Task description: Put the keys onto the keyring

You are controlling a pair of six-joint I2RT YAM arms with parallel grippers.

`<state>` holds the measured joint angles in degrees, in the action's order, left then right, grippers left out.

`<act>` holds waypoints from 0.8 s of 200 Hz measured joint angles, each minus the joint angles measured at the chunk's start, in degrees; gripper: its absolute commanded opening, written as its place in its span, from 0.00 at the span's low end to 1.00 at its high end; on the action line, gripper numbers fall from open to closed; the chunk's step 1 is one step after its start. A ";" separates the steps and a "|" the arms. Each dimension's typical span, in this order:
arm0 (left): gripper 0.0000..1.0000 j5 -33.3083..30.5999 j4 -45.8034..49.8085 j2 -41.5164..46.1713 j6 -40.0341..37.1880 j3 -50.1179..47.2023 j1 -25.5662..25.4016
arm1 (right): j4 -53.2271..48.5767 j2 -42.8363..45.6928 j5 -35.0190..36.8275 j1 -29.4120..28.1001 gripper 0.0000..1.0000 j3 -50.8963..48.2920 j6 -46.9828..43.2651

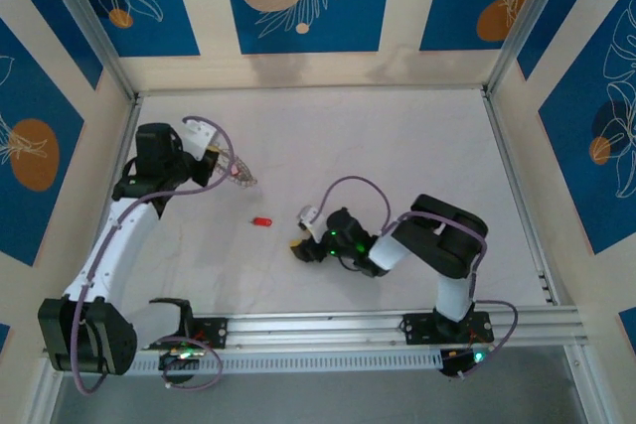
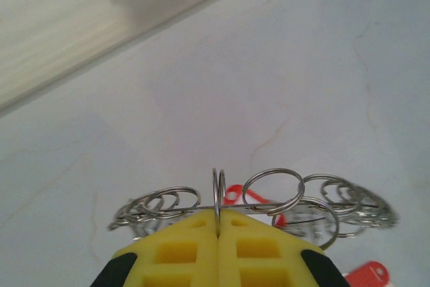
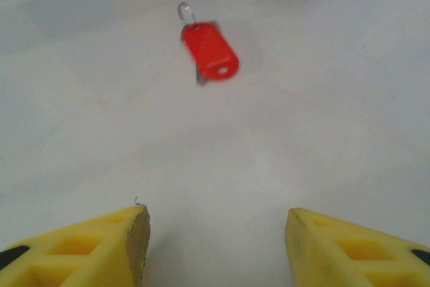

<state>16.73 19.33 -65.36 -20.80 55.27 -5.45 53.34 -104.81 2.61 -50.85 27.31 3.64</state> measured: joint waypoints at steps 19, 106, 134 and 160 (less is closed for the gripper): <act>0.00 0.22 0.92 0.85 -1.20 -0.72 -2.23 | -0.57 2.01 -6.62 2.91 0.49 -0.46 -4.09; 0.00 -2.91 1.66 7.43 -3.56 -3.82 -2.89 | -7.43 -12.07 -20.50 1.70 0.39 26.25 -15.26; 0.00 -3.96 1.70 7.98 -3.67 -4.66 -2.89 | -14.10 -14.25 -20.44 1.16 0.40 31.32 -16.20; 0.00 -5.22 1.68 8.17 -3.80 -4.70 -2.89 | -18.01 -15.80 -19.98 0.76 0.40 33.77 -16.35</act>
<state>11.51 21.02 -57.19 -24.60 50.57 -8.34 35.33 -120.62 -17.37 -50.09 61.08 -12.71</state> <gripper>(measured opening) 0.042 0.400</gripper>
